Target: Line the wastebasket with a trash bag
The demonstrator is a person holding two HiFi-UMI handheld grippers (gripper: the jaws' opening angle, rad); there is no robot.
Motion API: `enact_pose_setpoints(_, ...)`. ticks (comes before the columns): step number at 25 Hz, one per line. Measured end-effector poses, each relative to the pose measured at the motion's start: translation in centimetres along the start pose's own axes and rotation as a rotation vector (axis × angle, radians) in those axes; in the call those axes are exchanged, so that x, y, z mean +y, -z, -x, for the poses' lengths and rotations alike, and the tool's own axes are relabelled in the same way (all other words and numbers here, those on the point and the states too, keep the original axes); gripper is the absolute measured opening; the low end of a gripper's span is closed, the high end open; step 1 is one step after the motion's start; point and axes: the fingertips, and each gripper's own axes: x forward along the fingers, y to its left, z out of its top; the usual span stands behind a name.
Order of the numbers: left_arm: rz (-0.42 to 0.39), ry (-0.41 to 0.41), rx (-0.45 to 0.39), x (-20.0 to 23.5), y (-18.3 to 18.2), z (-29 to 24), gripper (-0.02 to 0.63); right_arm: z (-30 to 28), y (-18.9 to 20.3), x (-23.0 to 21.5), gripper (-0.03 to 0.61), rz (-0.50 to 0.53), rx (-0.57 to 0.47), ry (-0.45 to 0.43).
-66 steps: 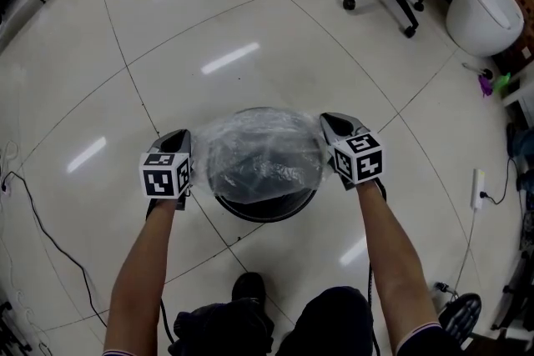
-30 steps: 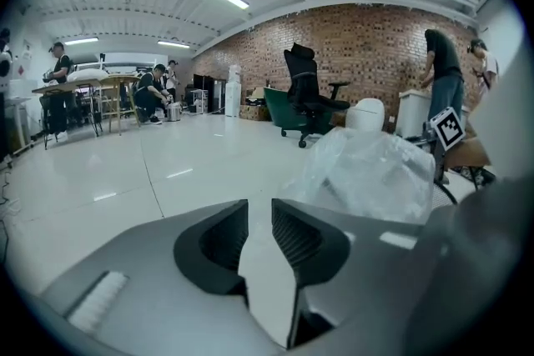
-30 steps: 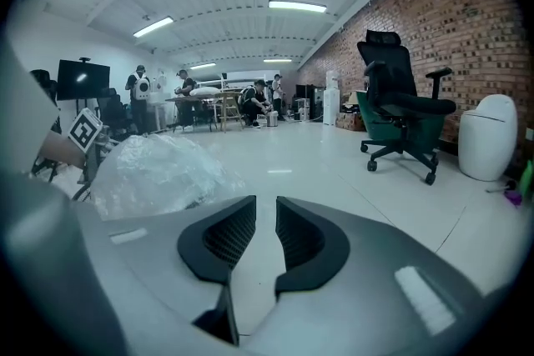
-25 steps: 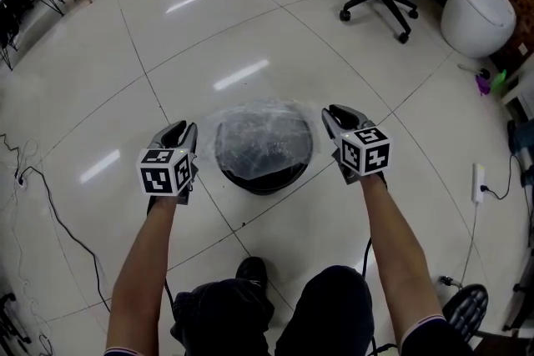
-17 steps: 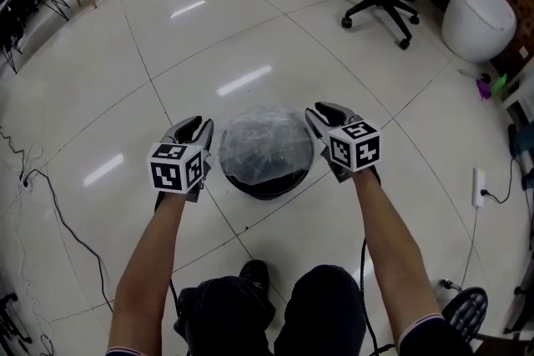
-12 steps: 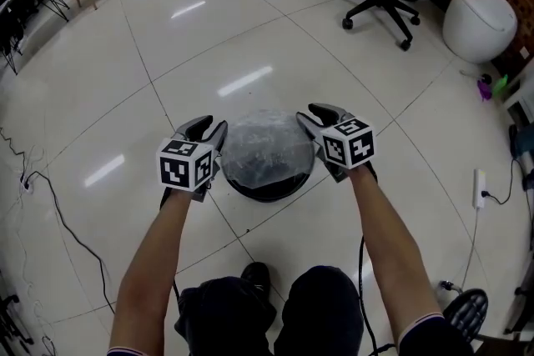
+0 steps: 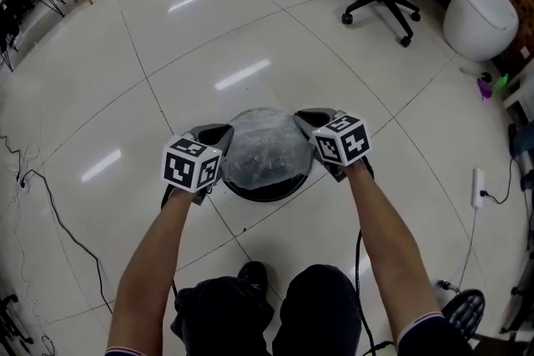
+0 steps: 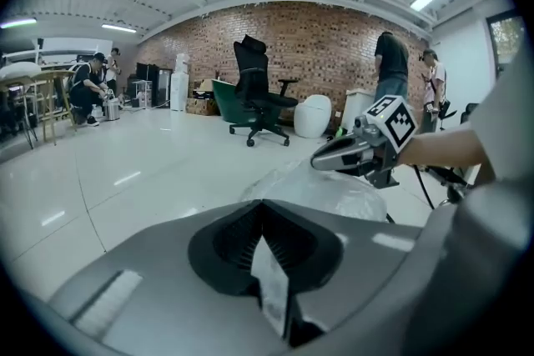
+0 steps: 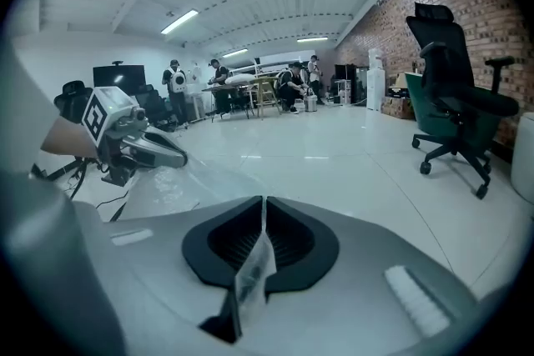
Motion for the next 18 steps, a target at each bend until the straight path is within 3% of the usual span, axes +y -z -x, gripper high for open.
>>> enact_pose_setpoints(9, -0.005, -0.024, -0.055, -1.4, -1.6, 2.4, 0.012, 3.0, -1.1, 2.1, 0.003, 0.053, -0.045, -0.011)
enact_pose_setpoints(18, -0.035, -0.025, -0.076, -4.4, -1.1, 6.3, 0.012, 7.0, -1.1, 5.9, 0.003, 0.123, -0.076, -0.06)
